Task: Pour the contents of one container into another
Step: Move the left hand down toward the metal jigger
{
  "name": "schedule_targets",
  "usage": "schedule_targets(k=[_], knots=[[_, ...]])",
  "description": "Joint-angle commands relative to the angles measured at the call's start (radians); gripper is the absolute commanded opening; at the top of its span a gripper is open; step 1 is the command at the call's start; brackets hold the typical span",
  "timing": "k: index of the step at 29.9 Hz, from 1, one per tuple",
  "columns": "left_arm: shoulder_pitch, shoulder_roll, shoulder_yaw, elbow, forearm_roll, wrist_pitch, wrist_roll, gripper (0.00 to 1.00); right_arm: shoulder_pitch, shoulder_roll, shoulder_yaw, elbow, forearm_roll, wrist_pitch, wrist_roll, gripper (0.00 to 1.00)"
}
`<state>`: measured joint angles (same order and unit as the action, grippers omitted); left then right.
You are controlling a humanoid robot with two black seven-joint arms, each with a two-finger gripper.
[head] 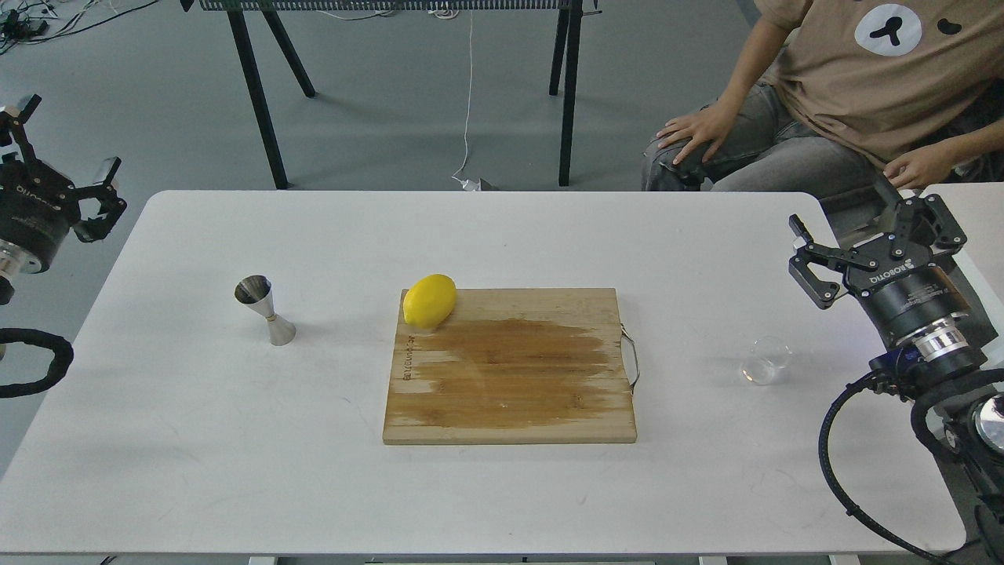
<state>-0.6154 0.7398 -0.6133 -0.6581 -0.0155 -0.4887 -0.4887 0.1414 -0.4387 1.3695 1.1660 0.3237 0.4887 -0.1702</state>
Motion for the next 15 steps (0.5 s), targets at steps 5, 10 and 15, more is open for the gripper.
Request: schedule_targets(k=[5, 10, 15], knots=[[-0.006, 0.006, 0.001, 0.009, 0.0, 0.0, 0.0, 1.0, 0.004, 0.0, -0.001, 0.0, 0.0, 0.0, 0.0, 0.99], [-0.007, 0.006, 0.006, 0.009, 0.012, 0.0, 0.0, 1.0, 0.004, 0.0, 0.0, 0.0, 0.0, 0.0, 0.0, 0.99], [-0.03, 0.084, 0.009, 0.011, 0.127, 0.0, 0.0, 1.0, 0.003, -0.002, 0.003, 0.003, 0.0, 0.0, 0.0, 0.99]])
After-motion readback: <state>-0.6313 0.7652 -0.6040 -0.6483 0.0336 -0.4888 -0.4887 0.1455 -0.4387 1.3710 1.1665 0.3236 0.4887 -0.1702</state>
